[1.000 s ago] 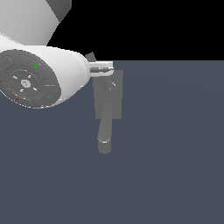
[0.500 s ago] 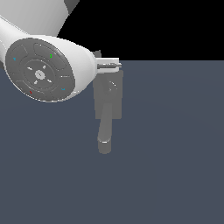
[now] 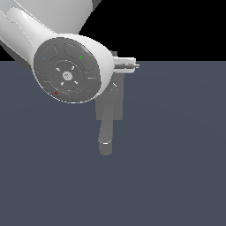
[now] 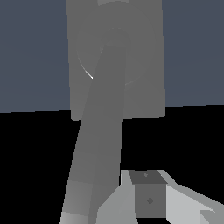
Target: Turn on the faucet by rotating a designated handle.
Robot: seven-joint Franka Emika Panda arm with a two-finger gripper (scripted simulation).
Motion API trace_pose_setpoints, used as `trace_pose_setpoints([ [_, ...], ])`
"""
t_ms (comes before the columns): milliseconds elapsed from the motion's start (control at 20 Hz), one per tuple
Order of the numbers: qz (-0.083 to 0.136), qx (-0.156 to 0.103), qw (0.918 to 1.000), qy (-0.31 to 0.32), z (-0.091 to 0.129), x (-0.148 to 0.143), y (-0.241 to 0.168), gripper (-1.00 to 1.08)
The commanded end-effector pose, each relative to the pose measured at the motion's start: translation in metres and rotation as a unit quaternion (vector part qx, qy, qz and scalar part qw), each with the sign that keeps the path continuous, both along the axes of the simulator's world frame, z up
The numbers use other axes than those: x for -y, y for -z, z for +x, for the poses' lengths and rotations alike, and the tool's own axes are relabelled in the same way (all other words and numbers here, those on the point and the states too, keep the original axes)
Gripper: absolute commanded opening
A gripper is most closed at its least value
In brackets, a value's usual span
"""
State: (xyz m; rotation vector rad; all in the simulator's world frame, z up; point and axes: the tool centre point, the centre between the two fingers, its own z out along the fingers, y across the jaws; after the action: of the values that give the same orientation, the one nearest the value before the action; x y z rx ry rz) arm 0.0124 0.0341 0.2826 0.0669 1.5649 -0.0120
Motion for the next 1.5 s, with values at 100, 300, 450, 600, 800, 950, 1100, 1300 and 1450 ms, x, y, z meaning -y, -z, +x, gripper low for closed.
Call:
trace_pose_setpoints([
  [100, -0.031, -0.004, 0.9993, -0.017, 0.009, 0.016, -0.021, -1.00],
  [300, 0.008, 0.012, 0.9999, 0.000, 0.001, 0.019, -0.004, -1.00],
  [450, 0.002, 0.009, 1.0000, -0.003, 0.002, 0.029, -0.003, -1.00],
  [600, -0.004, 0.007, 1.0000, -0.005, 0.003, 0.039, -0.003, -1.00],
  [800, -0.012, 0.004, 0.9999, -0.009, 0.004, 0.052, -0.003, -1.00],
  [950, -0.018, 0.002, 0.9998, -0.012, 0.005, 0.062, -0.003, -1.00],
  [1100, -0.024, -0.001, 0.9996, -0.014, 0.006, 0.071, -0.003, -1.00],
  [1300, -0.030, -0.003, 0.9994, -0.017, 0.008, 0.081, -0.003, -1.00],
  [1450, 0.009, 0.053, 0.9985, 0.012, 0.005, 0.091, -0.017, -1.00],
])
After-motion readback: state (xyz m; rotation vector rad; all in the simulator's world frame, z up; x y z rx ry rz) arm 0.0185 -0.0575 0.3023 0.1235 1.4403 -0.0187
